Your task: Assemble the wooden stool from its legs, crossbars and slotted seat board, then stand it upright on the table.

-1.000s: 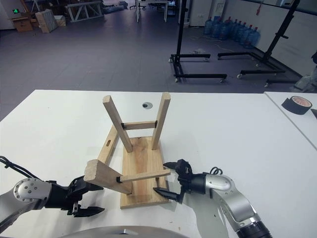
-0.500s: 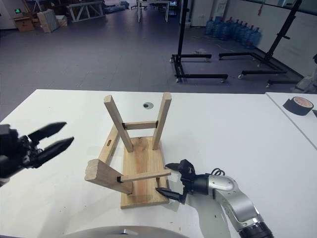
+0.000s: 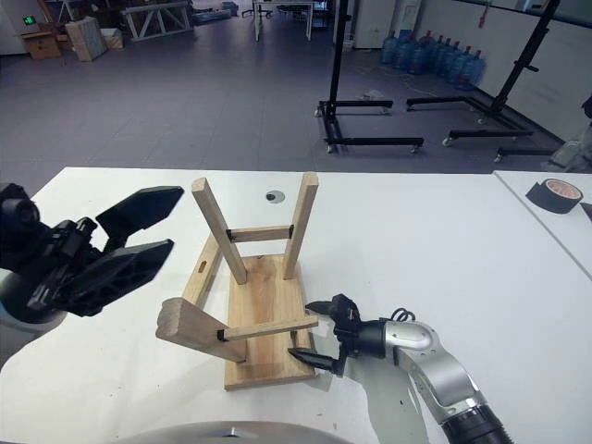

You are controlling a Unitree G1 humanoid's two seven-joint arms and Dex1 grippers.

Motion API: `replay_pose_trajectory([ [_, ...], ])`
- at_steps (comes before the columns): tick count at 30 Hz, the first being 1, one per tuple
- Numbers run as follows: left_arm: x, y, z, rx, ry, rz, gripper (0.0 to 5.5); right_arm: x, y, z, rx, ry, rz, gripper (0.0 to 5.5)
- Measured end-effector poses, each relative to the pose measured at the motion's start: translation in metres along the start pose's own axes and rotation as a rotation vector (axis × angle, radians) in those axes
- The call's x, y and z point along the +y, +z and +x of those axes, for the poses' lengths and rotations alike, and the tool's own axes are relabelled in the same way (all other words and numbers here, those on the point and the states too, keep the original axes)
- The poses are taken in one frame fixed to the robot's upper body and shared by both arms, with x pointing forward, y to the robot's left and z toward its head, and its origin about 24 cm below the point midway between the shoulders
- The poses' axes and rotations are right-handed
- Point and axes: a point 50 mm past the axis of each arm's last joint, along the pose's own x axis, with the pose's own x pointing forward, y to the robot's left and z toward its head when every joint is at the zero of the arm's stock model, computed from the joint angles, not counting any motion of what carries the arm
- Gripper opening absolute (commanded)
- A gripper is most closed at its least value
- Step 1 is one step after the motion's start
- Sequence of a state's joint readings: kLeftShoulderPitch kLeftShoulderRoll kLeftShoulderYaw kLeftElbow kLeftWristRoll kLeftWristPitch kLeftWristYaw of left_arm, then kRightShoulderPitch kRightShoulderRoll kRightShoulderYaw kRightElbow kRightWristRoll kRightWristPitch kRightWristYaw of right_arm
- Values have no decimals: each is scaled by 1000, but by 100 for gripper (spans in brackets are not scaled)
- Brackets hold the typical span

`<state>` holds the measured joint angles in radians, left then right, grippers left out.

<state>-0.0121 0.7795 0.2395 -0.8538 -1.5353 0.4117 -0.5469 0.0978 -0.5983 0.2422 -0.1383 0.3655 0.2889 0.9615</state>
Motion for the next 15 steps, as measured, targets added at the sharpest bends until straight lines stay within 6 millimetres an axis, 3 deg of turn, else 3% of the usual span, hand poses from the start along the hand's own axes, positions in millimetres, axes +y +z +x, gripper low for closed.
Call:
replay_pose_trajectory([
  [3,1,-6,4,21,-1,-41,354,1,1,1,4,-3,1,540],
  [7,11,-36,4,176,68,-97,354,1,2,1,9,-8,1,540],
  [15,12,-42,4,204,29,5,354,1,3,1,17,-19,-1,540],
])
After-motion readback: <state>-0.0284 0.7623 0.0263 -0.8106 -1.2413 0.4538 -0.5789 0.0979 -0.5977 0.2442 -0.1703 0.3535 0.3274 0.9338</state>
